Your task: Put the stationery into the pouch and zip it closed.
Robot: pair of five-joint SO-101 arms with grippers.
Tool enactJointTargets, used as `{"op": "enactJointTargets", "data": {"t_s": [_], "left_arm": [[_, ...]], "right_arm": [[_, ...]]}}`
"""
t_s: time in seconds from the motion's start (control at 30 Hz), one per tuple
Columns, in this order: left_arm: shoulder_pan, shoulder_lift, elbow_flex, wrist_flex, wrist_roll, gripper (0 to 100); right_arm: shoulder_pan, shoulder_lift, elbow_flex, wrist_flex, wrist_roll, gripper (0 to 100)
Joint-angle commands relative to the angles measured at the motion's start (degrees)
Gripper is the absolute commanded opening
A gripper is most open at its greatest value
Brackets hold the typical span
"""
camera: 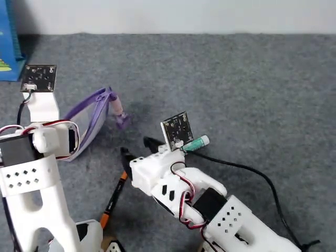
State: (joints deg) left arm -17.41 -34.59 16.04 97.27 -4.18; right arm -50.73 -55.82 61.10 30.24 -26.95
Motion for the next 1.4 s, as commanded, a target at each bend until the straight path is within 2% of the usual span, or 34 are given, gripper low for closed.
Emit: {"op": "enactJointTargets", "data": {"t_s": [0.0, 0.2, 0.53, 1.17, 1.37], "left_arm": [[-0.35, 0.26, -1.54, -0.53, 0.79, 1], [-0.18, 0.26, -1.54, -0.53, 0.88, 1], [-0.18, 0.26, -1.54, -0.53, 0.88, 1], [-0.35, 0.26, -1.36, -0.53, 0.88, 1], [-0.35, 0.26, -1.36, -0.53, 0.88, 1]], "right_arm": [[-1.19, 5.05, 0.53, 0.22, -2.37, 22.2], [-1.19, 21.93, -4.31, 0.04, -5.80, 12.1], [-4.70, 45.85, -17.23, 0.57, -9.85, 16.4], [-5.41, 63.08, -28.66, 0.66, -10.20, 16.1], [-4.00, 64.31, -28.84, 0.66, -10.20, 0.9]]}}
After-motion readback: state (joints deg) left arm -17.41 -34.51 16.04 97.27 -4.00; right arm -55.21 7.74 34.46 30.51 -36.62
